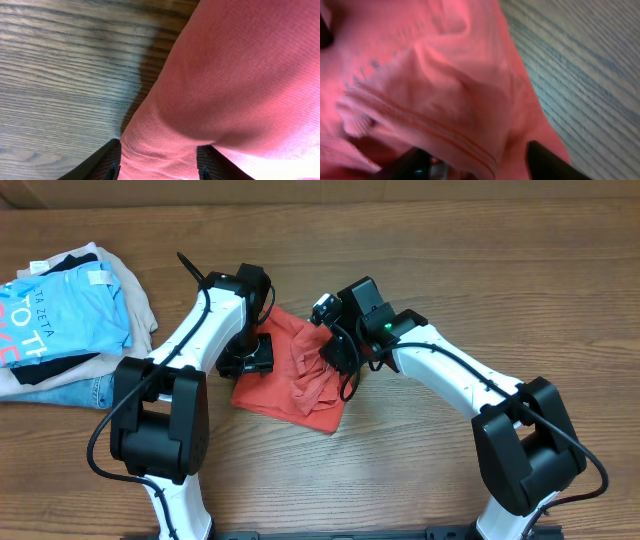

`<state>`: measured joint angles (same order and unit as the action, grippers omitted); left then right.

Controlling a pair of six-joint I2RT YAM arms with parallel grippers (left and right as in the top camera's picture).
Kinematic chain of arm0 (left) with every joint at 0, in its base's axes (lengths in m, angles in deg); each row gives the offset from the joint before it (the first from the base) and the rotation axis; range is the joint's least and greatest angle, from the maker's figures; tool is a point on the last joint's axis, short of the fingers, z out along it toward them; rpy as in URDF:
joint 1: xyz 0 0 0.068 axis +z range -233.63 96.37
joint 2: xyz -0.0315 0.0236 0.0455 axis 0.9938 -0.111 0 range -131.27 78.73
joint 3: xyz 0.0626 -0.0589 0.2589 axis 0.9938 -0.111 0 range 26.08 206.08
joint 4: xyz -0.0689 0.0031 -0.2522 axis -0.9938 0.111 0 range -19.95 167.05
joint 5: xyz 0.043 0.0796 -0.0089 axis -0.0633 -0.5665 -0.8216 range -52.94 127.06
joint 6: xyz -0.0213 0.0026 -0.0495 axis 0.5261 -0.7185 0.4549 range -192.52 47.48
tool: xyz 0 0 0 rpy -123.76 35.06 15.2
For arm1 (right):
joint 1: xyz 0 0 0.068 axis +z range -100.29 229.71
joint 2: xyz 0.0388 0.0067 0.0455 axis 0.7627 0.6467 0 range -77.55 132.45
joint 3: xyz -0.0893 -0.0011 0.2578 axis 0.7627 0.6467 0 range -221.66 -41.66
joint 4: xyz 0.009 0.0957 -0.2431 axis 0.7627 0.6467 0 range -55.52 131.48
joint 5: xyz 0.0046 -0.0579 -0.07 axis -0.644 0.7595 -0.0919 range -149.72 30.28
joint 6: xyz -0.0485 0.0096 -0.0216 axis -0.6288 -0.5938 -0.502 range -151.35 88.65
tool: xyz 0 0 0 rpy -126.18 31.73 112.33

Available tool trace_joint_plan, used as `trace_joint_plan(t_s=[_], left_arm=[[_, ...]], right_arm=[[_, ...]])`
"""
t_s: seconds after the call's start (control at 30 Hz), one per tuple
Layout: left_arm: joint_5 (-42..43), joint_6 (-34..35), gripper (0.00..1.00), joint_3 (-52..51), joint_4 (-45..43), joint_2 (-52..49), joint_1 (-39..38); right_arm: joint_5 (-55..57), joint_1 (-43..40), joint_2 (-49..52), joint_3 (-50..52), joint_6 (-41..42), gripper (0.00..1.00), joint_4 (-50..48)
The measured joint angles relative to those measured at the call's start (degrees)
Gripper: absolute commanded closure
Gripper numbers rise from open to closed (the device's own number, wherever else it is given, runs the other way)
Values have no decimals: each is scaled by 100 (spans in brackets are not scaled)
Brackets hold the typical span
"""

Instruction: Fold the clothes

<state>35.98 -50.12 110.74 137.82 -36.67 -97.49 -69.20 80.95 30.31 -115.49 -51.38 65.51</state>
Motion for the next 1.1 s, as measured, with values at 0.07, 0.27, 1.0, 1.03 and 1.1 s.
trace_joint_plan(t_s=[0.07, 0.27, 1.0, 1.03, 1.1], left_arm=[[0, 0, 47, 0, 0, 0, 0], [13, 0, 48, -39, -13, 0, 0], [39, 0, 48, -192, -76, 0, 0], [39, 0, 47, -192, -76, 0, 0], [42, 0, 48, -192, -76, 0, 0]], right_arm=[[2, 31, 0, 0, -2, 76, -57], [232, 11, 0, 0, 595, 92, -216], [743, -673, -46, 0, 2284, 52, 437], [748, -673, -79, 0, 2284, 52, 483], [811, -673, -254, -13, 2293, 52, 590]])
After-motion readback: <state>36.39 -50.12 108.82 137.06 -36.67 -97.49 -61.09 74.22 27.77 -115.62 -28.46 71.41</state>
